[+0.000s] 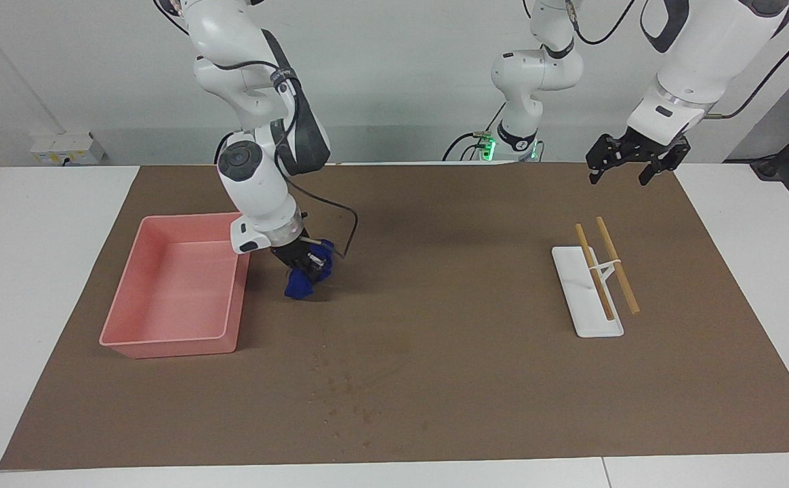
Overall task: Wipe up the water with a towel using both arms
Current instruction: 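Lower the cloth onto the water spill while the left gripper withdraws, then wipe the cloth across the spill with the right gripper, away from the robot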
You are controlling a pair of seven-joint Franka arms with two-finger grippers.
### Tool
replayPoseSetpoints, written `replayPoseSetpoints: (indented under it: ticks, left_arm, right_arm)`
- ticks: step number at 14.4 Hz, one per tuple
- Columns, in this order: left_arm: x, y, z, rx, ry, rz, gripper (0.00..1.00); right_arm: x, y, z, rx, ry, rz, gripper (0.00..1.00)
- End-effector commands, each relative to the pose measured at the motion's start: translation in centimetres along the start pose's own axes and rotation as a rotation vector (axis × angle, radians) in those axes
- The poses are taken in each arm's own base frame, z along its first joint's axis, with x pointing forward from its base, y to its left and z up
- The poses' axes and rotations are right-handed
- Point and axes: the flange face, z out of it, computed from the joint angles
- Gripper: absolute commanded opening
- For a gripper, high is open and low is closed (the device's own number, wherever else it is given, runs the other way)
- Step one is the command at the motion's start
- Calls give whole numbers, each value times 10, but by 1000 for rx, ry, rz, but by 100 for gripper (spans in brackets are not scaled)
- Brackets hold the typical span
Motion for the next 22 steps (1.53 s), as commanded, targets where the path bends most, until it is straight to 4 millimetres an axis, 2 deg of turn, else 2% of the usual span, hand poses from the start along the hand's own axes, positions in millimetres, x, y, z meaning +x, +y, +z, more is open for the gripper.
replayPoseSetpoints:
  ticks: [1,4,6,13,17,20,22]
  left_arm:
    - [-5,-5,-10,-36,16,-8,100]
    - [-6,1,-8,13,-3,15,100]
    - [-8,4,-8,25,1,25,100]
    - [-8,1,-6,25,-1,11,100]
    - [-8,1,-6,25,-1,11,100]
    - [-8,1,-6,25,-1,11,100]
    - [-8,1,-6,25,-1,11,100]
  right_arm:
    - [16,9,15,13,44,-52,0]
    - [31,4,45,52,97,-85,0]
    - [46,-7,57,77,126,-95,0]
    - [103,-42,79,182,253,-130,0]
    - [134,-77,52,276,344,-130,0]
    - [140,-113,31,398,405,-133,0]
    - [142,-118,22,420,419,-133,0]
